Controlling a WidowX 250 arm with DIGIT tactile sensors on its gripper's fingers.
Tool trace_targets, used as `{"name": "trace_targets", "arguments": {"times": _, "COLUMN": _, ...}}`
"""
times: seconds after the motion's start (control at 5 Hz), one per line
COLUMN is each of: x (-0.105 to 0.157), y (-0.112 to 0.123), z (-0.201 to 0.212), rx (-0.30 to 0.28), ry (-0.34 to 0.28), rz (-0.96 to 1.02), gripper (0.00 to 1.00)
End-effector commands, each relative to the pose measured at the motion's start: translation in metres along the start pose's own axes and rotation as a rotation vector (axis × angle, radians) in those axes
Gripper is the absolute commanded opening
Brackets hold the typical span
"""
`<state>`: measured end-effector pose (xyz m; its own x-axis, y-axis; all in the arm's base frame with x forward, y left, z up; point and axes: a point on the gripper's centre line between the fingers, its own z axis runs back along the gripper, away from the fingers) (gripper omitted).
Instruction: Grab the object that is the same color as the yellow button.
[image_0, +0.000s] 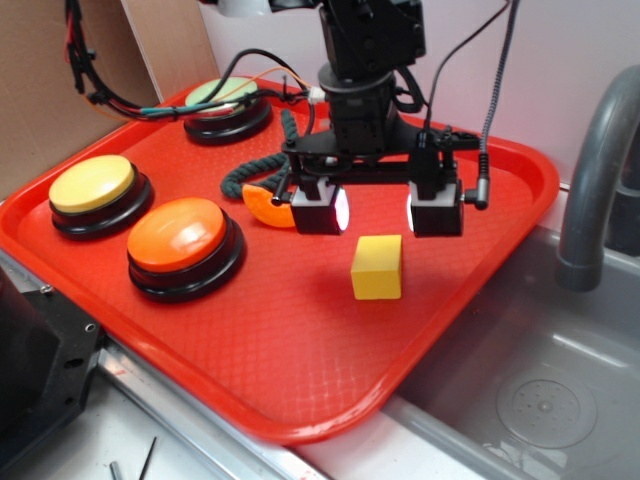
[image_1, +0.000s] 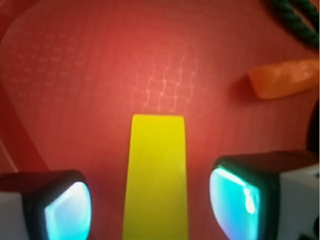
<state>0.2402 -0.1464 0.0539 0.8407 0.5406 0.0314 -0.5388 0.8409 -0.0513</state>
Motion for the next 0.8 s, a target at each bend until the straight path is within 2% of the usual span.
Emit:
{"name": "trace_targets", "arguments": {"times": 0.0, "x": -0.01, "y": -0.015, "z": -0.013, "rx": -0.029, "ry": 0.052, "rz": -0.014, "gripper": 1.0}}
{"name": "trace_targets", "arguments": {"times": 0.4, "x": -0.01, "y": -0.012, "z": -0.03, "rx": -0.033, "ry": 0.092, "rz": -0.009, "gripper": 1.0}}
{"name": "trace_targets", "arguments": {"times": 0.6, "x": -0.014, "y": -0.008, "z": -0.016, "rx": -0.035, "ry": 0.078, "rz": 0.002, "gripper": 1.0}}
